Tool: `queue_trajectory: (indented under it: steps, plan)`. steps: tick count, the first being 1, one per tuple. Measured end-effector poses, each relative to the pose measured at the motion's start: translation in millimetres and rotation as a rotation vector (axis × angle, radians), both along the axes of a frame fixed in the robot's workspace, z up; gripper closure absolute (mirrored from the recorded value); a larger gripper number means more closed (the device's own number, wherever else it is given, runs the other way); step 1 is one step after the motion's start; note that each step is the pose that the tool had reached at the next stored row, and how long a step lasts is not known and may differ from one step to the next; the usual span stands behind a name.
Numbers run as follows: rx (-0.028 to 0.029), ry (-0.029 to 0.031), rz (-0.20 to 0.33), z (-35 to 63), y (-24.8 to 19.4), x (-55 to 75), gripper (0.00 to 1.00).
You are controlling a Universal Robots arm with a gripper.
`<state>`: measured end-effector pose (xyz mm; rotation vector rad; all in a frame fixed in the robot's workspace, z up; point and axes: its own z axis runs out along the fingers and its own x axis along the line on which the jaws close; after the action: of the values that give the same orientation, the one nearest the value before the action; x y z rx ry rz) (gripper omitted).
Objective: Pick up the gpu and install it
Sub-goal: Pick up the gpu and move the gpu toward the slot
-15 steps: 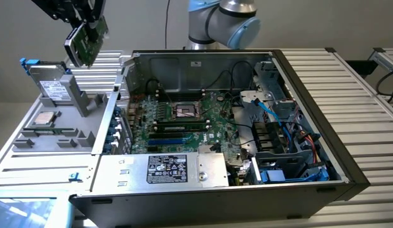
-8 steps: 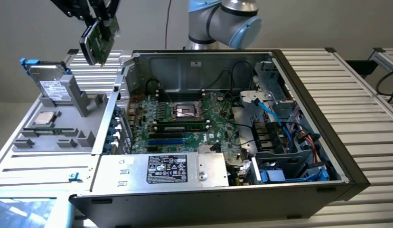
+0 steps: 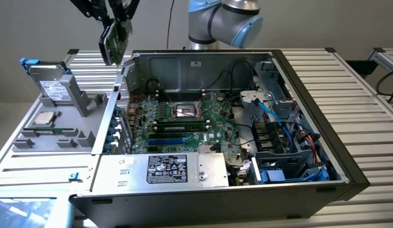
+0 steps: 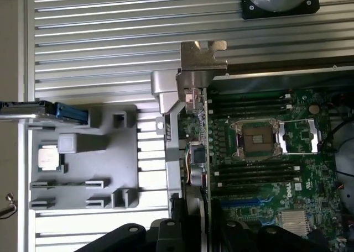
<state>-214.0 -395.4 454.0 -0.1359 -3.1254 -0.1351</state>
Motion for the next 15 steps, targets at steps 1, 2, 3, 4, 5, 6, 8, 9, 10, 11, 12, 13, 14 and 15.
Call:
queue_trajectory:
  steps: [1,2,3,4,5,6,8,9,10,11,12,13,14,15]
  plan:
    - [0.0,0.0006,0.0,-1.5,-0.1,4.5,0.71]
    - [0.0001,0.001,0.0,-3.2,-0.1,9.0,0.71]
    - [0.0001,0.0011,0.0,-5.0,-0.1,13.5,0.71]
    - [0.0,0.0012,0.0,-6.8,-0.1,18.0,0.71]
    - [0.0001,0.0011,0.0,-8.6,-0.1,22.3,0.71]
    - [0.0,0.0012,0.0,-10.5,-0.1,26.7,0.71]
    - [0.0,0.0013,0.0,-14.1,-0.2,33.5,0.71]
    - [0.0001,0.0012,0.0,-15.9,-0.3,37.0,0.71]
    - [0.0001,0.0012,0.0,-17.7,-0.4,40.5,0.71]
    - [0.0001,0.0011,0.0,-19.6,-0.4,44.5,0.71]
    - [0.0,0.0012,0.0,-21.4,-0.5,48.5,0.71]
    - [0.0001,0.0011,0.0,-23.2,-0.5,52.6,0.71]
    - [0.0001,0.0011,0.0,-25.0,-0.6,56.6,0.71]
    - [0.0,0.0012,0.0,-26.8,-0.6,60.8,0.71]
